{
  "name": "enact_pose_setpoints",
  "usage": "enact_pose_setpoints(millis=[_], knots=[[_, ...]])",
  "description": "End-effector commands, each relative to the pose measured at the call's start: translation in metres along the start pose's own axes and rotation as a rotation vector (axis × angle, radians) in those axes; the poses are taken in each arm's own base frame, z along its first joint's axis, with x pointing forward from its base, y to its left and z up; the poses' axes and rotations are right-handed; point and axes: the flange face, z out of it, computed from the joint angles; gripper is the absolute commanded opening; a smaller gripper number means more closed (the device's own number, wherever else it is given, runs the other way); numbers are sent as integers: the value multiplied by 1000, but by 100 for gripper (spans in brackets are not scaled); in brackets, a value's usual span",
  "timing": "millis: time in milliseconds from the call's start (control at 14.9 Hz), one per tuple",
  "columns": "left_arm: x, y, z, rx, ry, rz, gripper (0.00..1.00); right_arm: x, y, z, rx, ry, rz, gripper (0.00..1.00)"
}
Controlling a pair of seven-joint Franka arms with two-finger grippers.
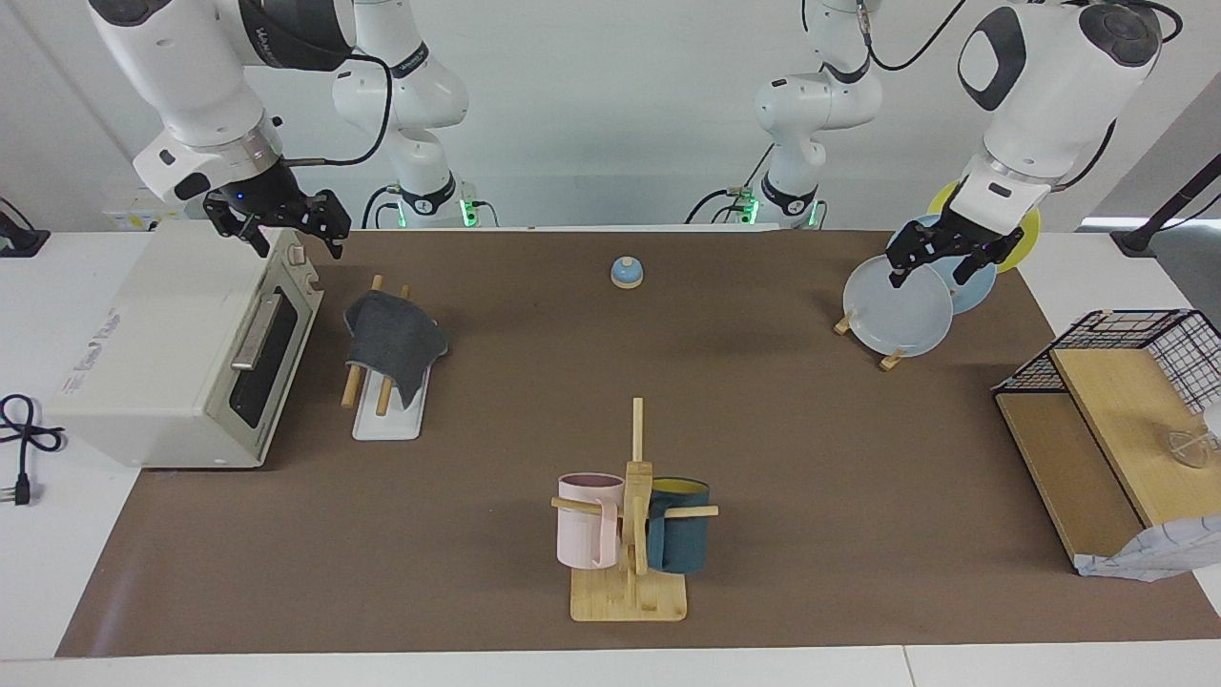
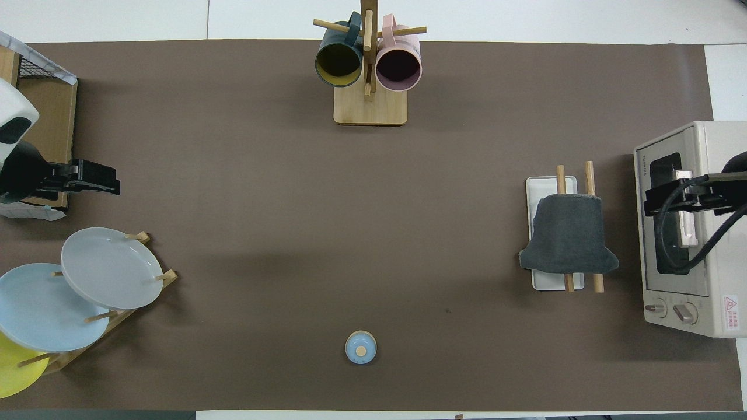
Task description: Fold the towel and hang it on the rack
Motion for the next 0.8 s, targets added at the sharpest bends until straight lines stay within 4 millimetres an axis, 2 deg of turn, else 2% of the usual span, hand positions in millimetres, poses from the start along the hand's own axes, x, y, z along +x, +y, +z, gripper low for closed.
enact_pose_setpoints(millis=[0, 401, 736], knots=[[0, -2, -2, -4, 9, -5, 100, -1, 0, -4, -16, -3, 9, 100], [1, -2, -2, -4, 11, -5, 100, 2, 2, -7, -9, 23, 19, 100], [0, -1, -3, -4, 11, -3, 100, 0, -6, -9, -10, 13, 6, 100]])
